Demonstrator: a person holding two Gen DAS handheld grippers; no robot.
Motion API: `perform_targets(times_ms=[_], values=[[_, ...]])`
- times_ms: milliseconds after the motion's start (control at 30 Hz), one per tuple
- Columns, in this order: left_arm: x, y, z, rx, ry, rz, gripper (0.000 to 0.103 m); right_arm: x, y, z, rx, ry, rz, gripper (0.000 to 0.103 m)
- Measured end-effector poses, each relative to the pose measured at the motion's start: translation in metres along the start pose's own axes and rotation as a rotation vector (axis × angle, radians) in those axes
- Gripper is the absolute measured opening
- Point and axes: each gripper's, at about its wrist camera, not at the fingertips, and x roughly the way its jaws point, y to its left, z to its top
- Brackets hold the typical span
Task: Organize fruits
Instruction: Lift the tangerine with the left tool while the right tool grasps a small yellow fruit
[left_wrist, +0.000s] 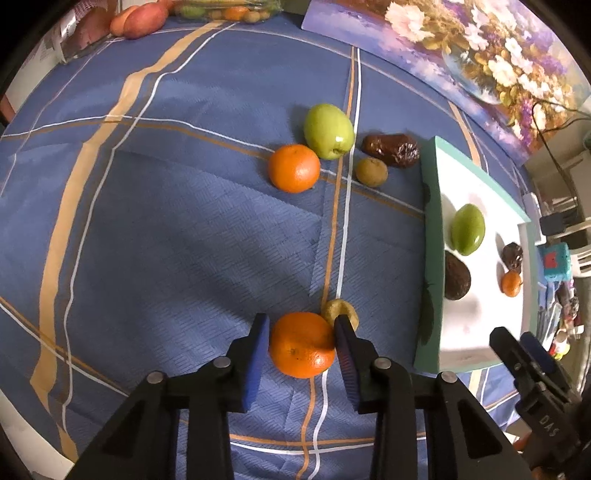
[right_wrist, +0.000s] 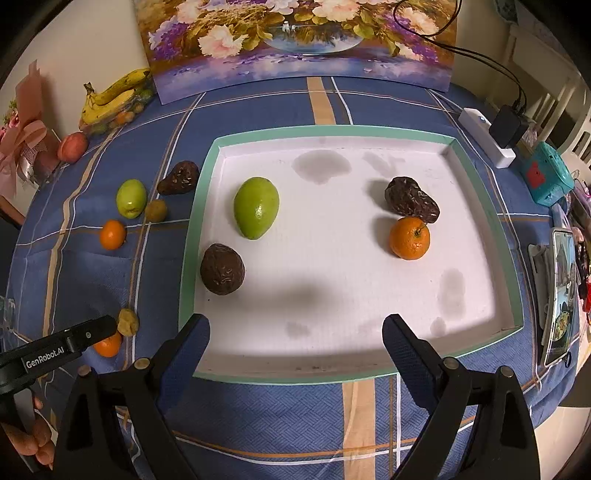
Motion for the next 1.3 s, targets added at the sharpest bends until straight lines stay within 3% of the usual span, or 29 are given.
perform_targets(times_ms=[233, 367, 567, 867, 1033, 1300], values=[[-0.027, 0.019, 0.01, -0.101, -0.115, 0.021, 0.038, -0.002, 0.005, 0.002, -0.005, -0.015, 0.023, 0.095], [-0.04, 0.035, 0.02, -0.133, -0.185, 0.083, 0.038, -0.011, 0.019, 0.006, -0.013, -0.08, 0.111, 0.095], [-0.049, 0.055, 0.021, -0.188, -0.221, 0.073, 0.038, -0.018, 0.06, 0.007, -0.111, -0.13, 0.189, 0.094], [-0.048, 0.069, 0.02, -0.234, -0.208, 0.053, 0.038, -0.002, 0.119, -0.002, -0.276, -0.086, 0.243, 0.054], [-0.042, 0.075, 0.022, -0.243, -0.192, 0.055, 0.038, 0.017, 0.135, -0.008, -0.322, -0.016, 0.244, 0.034], [-0.037, 0.074, 0.023, -0.235, -0.181, 0.059, 0.038, 0.039, 0.146, -0.011, -0.347, 0.045, 0.221, 0.029]])
